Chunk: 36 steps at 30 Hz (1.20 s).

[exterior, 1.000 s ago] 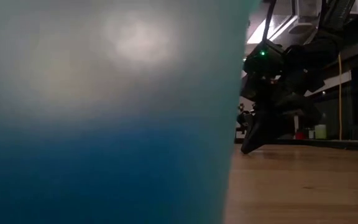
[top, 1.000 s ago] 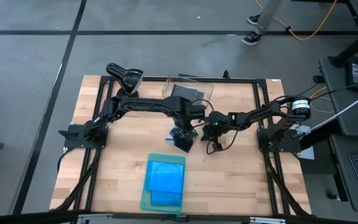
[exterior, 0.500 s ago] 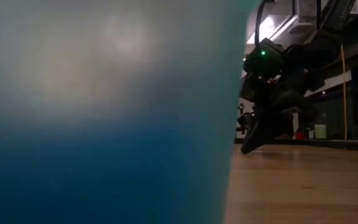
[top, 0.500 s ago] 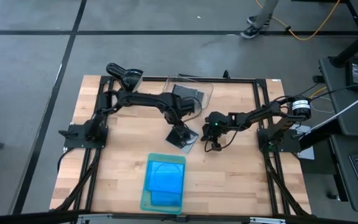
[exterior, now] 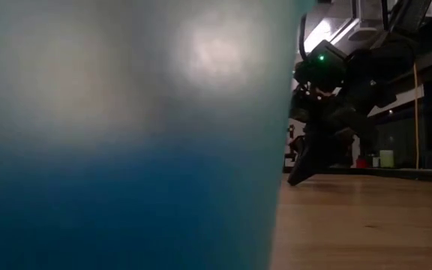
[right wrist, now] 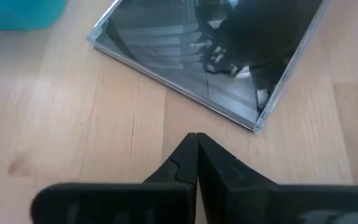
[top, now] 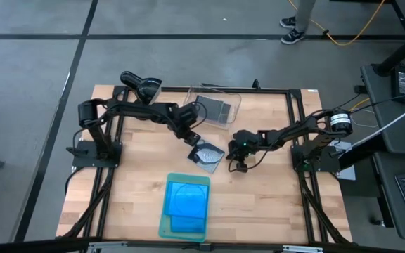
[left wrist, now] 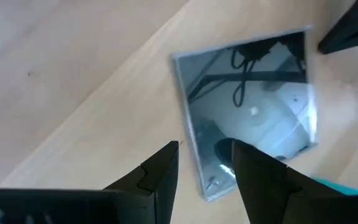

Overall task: Pick & place jewel cases by type
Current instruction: Put the black cd case into the transparent bin

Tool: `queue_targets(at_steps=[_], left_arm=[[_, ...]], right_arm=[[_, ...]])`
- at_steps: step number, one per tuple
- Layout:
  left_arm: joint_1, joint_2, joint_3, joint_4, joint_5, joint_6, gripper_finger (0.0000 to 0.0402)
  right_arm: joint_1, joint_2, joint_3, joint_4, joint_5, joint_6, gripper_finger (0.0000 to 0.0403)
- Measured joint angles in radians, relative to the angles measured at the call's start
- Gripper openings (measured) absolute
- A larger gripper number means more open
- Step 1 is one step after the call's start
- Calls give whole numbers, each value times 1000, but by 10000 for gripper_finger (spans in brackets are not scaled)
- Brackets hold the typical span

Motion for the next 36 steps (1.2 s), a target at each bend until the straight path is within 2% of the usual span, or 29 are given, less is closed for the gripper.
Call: queue_targets(at_steps=[8, 16, 30, 36], left_arm=[[-16, 4, -67, 45, 47, 1, 144], [-12, 4, -102, 128, 62, -1, 144], [-17, 5, -247, 392, 134, -163, 144], [-16, 40, -261, 417, 132, -201, 145]], right_arm=[[44, -1, 1, -15, 31, 76, 10], [79, 1, 1, -19, 11, 131, 10], [81, 3, -2, 11, -7, 133, 10], [81, 2, -2, 12, -7, 130, 10]])
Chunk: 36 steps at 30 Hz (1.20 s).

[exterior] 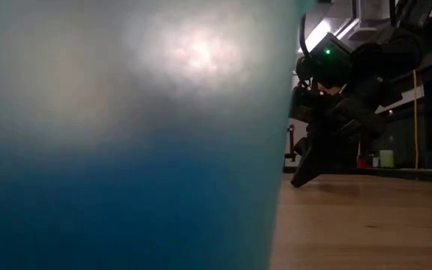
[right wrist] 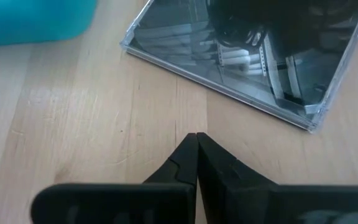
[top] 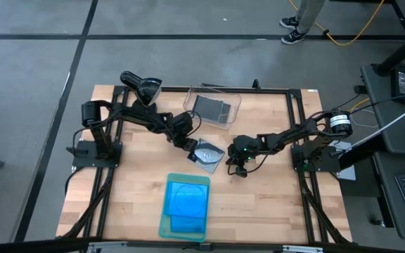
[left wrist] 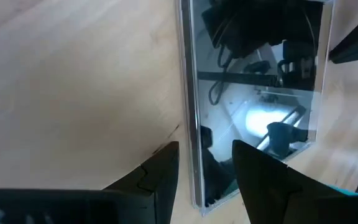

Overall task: Pick & place jewel cases by type
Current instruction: Put the black cd case into the transparent bin

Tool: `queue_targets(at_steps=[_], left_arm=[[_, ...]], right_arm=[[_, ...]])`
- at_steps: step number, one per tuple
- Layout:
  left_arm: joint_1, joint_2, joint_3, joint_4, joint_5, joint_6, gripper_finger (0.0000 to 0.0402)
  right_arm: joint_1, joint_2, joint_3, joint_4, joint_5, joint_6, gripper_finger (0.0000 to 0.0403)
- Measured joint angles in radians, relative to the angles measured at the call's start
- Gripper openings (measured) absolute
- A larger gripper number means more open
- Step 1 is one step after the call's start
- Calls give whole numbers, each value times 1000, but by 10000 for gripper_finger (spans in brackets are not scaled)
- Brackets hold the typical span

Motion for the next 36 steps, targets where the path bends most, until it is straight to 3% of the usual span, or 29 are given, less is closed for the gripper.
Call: queue_targets(at_steps=[7, 16, 22, 31, 36], left_arm=[[0, 29, 0, 77, 14, -28, 151], [-42, 126, 4, 296, 81, -157, 153], [-47, 128, 46, 293, 85, -125, 153], [-52, 103, 148, 335, 7, -67, 154], [-81, 102, 235, 331, 115, -52, 153]], right_arm=[[0, 0, 0, -1, 1, -4, 10], [0, -2, -1, -9, -15, -26, 10], [1, -3, -1, -13, -32, -35, 10], [-2, -2, -2, -8, -38, -56, 10], [-5, 2, 2, 4, -9, -55, 10]])
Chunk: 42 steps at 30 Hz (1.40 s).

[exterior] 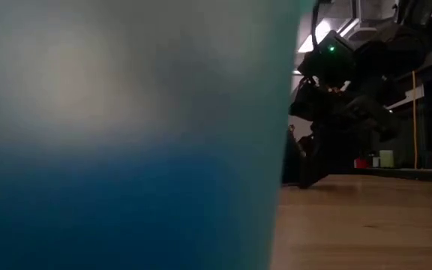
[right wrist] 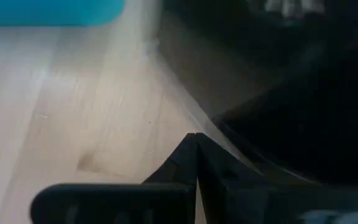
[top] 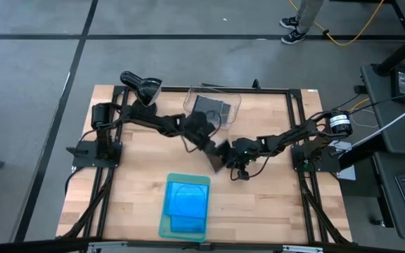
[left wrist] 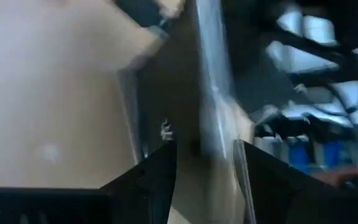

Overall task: Pick & place jewel cases by type
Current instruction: Put the black cd case into the transparent bin

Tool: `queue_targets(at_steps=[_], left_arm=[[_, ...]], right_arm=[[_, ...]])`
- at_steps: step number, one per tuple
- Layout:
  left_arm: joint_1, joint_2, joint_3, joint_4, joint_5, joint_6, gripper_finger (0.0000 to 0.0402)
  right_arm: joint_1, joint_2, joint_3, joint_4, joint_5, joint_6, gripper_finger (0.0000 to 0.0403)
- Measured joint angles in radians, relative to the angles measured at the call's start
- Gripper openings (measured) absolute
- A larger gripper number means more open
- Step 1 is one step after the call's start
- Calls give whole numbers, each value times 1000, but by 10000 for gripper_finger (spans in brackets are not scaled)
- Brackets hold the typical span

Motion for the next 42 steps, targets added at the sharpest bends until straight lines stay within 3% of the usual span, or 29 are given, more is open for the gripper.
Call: queue_targets(at_steps=[3, 7, 13, 20, 24, 29, 42], left_arm=[[-11, 0, 47, -12, -28, 21, 152], [-40, 0, 92, -161, -59, 67, 145], [-51, 0, 98, -213, -122, 86, 122], [-52, -1, 98, -294, -140, 133, 73], [-45, -1, 98, -346, -140, 157, 64], [-42, -1, 98, -366, -132, 159, 89], [9, -11, 96, -596, -80, 215, 213]], right_arm=[[0, 0, 0, 0, 6, -2, 10], [0, -1, 0, -1, 10, -3, 10], [0, -1, 0, 2, 9, -5, 10], [-1, -2, 0, 2, 4, -3, 10], [-1, -2, 0, 0, 2, -3, 10], [-1, -2, 0, -1, 1, -3, 10], [-1, -2, -1, -6, -3, -10, 10]])
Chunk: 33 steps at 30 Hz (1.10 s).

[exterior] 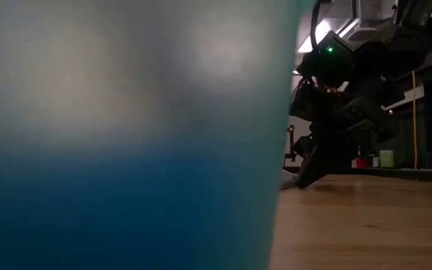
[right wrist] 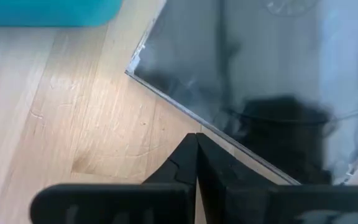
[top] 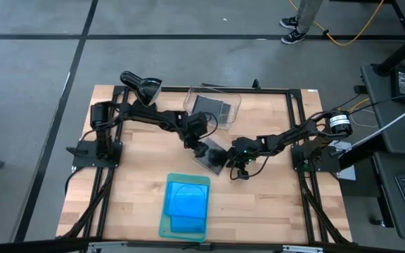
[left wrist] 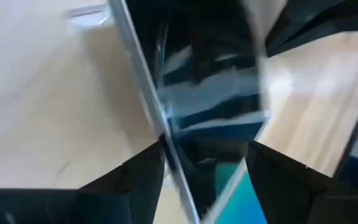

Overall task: Pick & place jewel cases by type
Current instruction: Put the black cd case into the transparent bin

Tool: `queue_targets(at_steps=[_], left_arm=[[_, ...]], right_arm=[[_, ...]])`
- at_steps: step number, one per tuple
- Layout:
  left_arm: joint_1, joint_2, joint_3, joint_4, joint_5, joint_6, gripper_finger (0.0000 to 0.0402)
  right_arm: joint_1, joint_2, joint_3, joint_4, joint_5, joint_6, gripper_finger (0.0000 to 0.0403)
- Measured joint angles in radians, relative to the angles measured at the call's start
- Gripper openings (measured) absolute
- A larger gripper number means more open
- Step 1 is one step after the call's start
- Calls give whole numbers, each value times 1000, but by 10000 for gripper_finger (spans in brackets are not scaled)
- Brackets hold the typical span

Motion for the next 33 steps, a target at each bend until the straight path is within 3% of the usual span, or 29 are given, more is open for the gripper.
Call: queue_targets(at_steps=[7, 13, 17, 23, 33], left_arm=[[44, -73, 0, -165, -116, 75, 219], [45, -103, 0, -108, -87, 75, 208], [24, -92, 0, -43, -52, 76, 154], [13, -39, 0, -44, -51, 131, 18], [17, 24, 0, -5, -41, 136, 2]], right_arm=[[0, 1, 0, -4, 0, -11, 10], [0, 1, -1, -3, 0, -16, 10], [0, 1, -1, -3, 0, -15, 10], [0, 1, -1, -3, -1, -14, 10], [3, 1, -1, -1, 0, 12, 10]])
